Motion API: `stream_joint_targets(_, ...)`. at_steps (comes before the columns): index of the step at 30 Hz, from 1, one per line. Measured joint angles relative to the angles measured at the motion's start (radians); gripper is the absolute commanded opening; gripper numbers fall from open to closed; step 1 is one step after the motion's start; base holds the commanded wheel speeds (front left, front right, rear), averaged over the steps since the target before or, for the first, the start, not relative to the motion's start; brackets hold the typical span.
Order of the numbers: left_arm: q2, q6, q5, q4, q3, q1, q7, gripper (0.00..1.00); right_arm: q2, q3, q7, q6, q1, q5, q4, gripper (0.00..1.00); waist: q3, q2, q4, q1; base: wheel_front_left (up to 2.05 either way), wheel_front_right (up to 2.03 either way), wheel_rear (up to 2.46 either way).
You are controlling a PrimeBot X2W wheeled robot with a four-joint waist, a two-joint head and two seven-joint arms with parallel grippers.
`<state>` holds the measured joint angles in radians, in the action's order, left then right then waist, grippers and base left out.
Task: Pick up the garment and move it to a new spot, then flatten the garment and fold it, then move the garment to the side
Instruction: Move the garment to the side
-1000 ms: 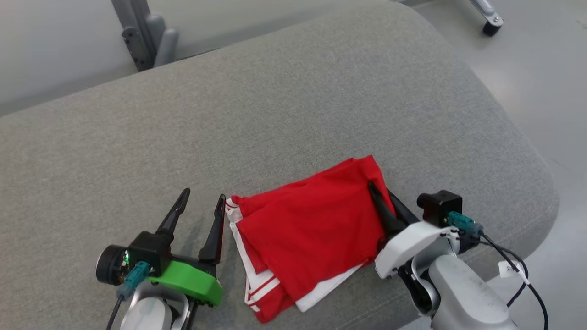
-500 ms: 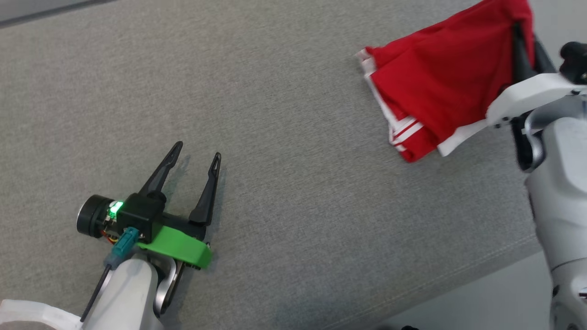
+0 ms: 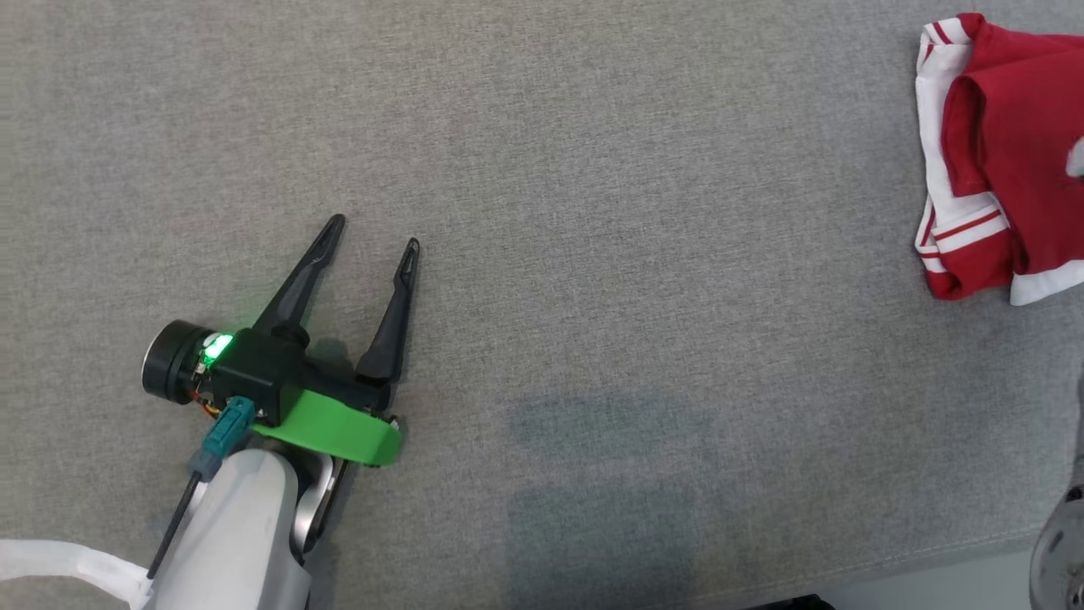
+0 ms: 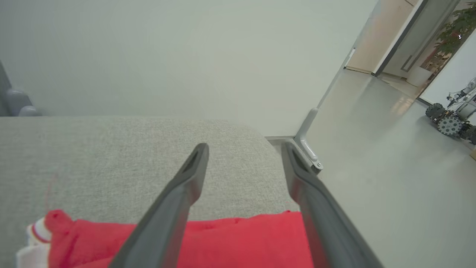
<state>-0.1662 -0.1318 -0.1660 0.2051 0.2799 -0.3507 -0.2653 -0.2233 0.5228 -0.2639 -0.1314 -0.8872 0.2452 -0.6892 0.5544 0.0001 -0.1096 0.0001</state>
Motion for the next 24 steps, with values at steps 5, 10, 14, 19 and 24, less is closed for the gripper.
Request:
stream_joint_targets(5, 0.022, 0.000, -0.001, 0.021, -0.030, 0.033, 0.000, 1.00, 0.061, -0.191, 0.000, 0.000, 0.082, -0.091, 0.144, 1.00, -0.038, 0.0000, 0.020, 0.0000, 0.00, 0.00, 0.00)
stream_joint_targets(10, 0.038, 0.000, -0.006, 0.032, -0.058, 0.078, 0.001, 1.00, 0.085, -0.342, 0.000, 0.000, 0.212, -0.201, 0.225, 1.00, -0.093, 0.0000, 0.028, 0.0000, 0.00, 0.00, 0.00)
stream_joint_targets(14, 0.062, 0.000, -0.009, 0.047, -0.091, 0.127, 0.001, 1.00, 0.098, -0.483, 0.000, 0.000, 0.365, -0.304, 0.256, 1.00, -0.181, -0.0001, 0.030, -0.0001, 0.00, 0.00, 0.00)
stream_joint_targets(19, 0.081, 0.000, -0.009, 0.064, -0.137, 0.190, 0.001, 1.00, 0.119, -0.588, 0.000, 0.000, 0.499, -0.357, 0.257, 1.00, -0.272, 0.0000, 0.036, -0.0001, 0.00, 0.00, 0.00)
stream_joint_targets(24, 0.091, 0.000, -0.003, 0.080, -0.184, 0.254, 0.001, 1.00, 0.135, -0.661, 0.000, 0.000, 0.593, -0.384, 0.250, 1.00, -0.358, -0.0001, 0.043, -0.0001, 0.00, 0.00, 0.00)
